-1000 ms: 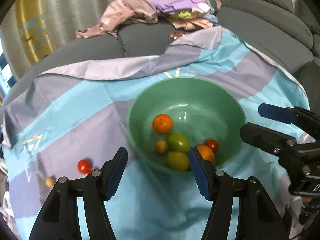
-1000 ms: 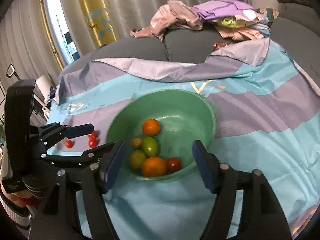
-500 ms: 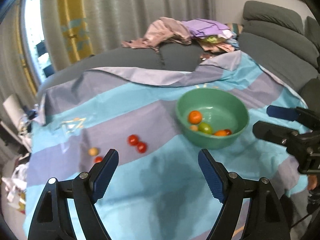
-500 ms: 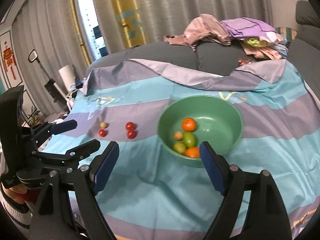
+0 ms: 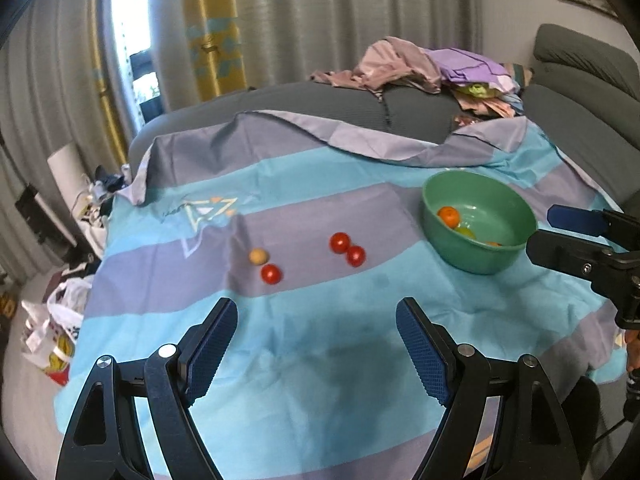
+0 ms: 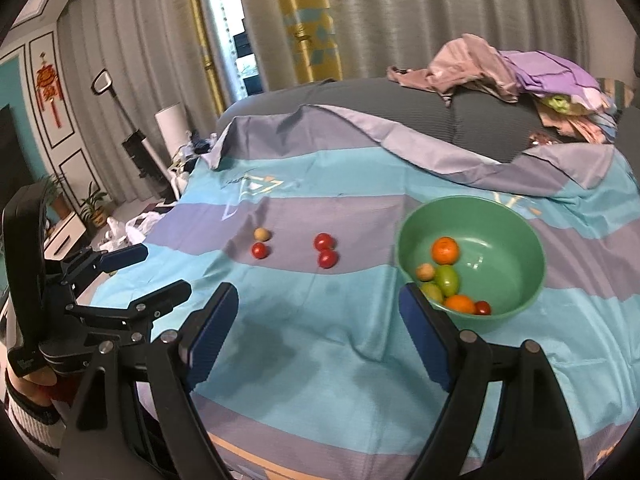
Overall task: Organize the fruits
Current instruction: 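Withdraw both open tools from the bowl back over the remaining tomatoes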
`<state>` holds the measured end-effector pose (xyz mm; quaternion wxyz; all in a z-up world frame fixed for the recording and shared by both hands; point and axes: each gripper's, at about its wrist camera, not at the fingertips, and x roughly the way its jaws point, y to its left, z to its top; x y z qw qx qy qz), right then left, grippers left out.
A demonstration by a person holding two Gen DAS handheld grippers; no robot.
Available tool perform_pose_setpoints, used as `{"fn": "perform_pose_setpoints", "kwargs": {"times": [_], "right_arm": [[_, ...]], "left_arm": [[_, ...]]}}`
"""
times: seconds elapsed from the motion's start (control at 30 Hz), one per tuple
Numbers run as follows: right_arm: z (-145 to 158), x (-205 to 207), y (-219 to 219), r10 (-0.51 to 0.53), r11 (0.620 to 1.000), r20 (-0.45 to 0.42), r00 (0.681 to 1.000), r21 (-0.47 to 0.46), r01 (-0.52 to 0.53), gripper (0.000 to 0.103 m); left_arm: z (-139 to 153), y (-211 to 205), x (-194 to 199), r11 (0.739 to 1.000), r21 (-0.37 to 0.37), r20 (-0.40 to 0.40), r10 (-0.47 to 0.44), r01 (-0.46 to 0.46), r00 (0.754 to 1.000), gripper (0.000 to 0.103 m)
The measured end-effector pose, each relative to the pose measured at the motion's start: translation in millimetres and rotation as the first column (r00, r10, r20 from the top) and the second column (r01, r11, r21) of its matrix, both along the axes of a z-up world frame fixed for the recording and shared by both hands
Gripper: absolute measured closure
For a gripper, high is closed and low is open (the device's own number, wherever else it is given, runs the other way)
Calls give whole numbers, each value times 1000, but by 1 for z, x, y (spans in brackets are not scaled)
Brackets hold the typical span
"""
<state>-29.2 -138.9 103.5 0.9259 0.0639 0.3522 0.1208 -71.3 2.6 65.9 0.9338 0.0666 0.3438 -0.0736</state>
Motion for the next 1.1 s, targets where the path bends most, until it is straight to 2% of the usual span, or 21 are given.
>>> {"fn": "perform_pose_setpoints", "kwargs": {"times": [0.27,0.47,0.87,1.1], "right_arm": [[-2,9,20,36,999,-16,999,-19,-37,20],[-12,17,29,48,998,-50,998,-28,-49,20],[-54,52,36,70,997,-149,986,-23,-74,20],[-83,84,40,88,996,-204,975,-14,-93,20]], "left_arm": [[-5,21,0,999,-22,-9,28,-28,1000,21],[-21,38,8,997,-52,-52,51,-53,997,21],[-54,63,41,989,-142,-133,23,-42,991,21],[-70,69,76,990,-134,-175,30,-54,984,21]]}}
